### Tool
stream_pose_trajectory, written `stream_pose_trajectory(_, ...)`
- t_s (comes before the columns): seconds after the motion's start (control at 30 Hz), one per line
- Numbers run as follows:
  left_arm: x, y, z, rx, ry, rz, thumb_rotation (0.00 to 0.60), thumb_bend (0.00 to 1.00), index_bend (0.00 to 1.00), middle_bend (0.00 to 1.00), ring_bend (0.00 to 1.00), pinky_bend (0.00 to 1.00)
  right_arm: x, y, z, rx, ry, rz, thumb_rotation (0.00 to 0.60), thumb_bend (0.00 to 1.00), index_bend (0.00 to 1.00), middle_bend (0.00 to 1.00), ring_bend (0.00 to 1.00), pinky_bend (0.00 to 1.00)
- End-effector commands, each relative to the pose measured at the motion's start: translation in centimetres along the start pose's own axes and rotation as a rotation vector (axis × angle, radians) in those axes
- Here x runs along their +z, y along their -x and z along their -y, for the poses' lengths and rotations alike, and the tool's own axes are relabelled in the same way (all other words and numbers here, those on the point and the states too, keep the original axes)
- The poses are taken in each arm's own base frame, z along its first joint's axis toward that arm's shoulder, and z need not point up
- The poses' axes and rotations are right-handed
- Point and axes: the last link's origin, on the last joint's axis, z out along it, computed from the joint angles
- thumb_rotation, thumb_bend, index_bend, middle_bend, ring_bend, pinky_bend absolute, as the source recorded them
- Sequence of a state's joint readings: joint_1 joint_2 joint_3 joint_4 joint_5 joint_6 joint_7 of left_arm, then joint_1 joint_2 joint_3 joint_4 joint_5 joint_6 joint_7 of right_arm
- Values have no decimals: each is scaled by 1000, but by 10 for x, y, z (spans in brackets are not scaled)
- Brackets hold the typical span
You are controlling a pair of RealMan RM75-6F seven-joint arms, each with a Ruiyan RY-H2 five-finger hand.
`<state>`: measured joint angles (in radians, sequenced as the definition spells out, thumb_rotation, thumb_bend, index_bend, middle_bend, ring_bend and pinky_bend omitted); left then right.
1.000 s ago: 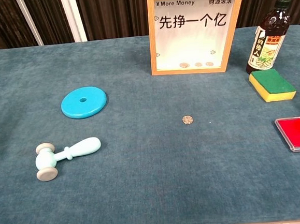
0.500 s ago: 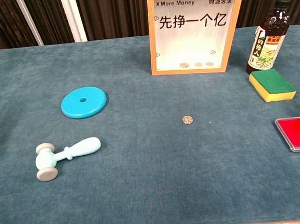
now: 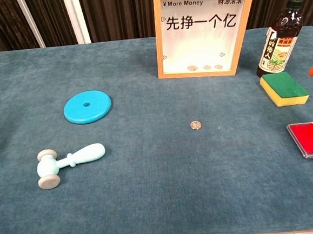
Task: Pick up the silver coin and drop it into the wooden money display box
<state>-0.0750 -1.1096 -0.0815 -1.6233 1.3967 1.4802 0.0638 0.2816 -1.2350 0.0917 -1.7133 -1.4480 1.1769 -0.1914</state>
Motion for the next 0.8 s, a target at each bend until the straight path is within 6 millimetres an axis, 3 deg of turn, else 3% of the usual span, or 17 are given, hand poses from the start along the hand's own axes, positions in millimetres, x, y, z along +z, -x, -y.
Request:
stream_pose_trajectory(0.03, 0, -1, 1, -1, -4, -1, 600, 29, 31, 0, 0, 52, 25, 12, 16, 5, -26, 11, 600, 286, 248, 34, 0, 0)
stream_pose_trajectory(0.5, 3, 1, 2, -1, -10, 14, 600, 29, 31, 0, 0, 52, 86, 45, 62, 29, -87, 30, 600, 367, 287, 34, 0, 0)
stream_pose_trajectory(0.8, 3, 2, 2, 2, -12, 24, 600, 29, 31, 0, 0, 52, 104, 64, 83, 22, -111, 70, 600, 390, 308, 34, 0, 0)
